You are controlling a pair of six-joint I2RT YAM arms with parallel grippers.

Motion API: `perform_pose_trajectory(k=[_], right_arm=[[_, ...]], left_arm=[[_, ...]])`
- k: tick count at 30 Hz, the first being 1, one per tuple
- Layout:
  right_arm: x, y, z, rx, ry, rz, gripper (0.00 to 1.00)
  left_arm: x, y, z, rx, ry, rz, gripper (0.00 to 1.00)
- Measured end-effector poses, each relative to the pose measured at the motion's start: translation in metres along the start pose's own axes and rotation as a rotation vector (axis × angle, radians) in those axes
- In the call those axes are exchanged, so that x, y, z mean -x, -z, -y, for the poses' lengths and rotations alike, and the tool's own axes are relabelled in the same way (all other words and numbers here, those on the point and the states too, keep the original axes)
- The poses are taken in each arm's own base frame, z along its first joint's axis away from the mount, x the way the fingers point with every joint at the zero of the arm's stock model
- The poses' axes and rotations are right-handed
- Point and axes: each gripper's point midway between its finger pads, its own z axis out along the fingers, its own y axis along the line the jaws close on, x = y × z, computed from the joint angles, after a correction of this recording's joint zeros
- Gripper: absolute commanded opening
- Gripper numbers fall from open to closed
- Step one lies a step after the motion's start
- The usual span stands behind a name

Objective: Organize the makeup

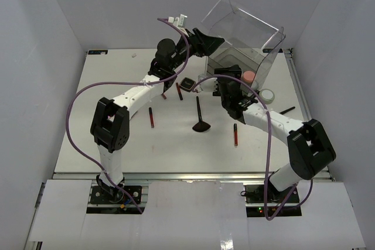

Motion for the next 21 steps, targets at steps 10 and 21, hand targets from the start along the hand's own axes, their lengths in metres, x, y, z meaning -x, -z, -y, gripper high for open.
perform_pose_trajectory(k=[10, 21], right_arm=[[-0.032, -0.019, 0.016, -0.089, -0.008, -0.107, 0.08], [-0.038, -0.037, 0.005, -0.089, 0.020, -0.175, 0.60]], left_arm=[[0.000, 0.000, -0.001, 0.009, 0.012, -0.005, 0.84], [0.004, -0.002, 0.003, 0.003, 0.012, 0.001, 0.84]])
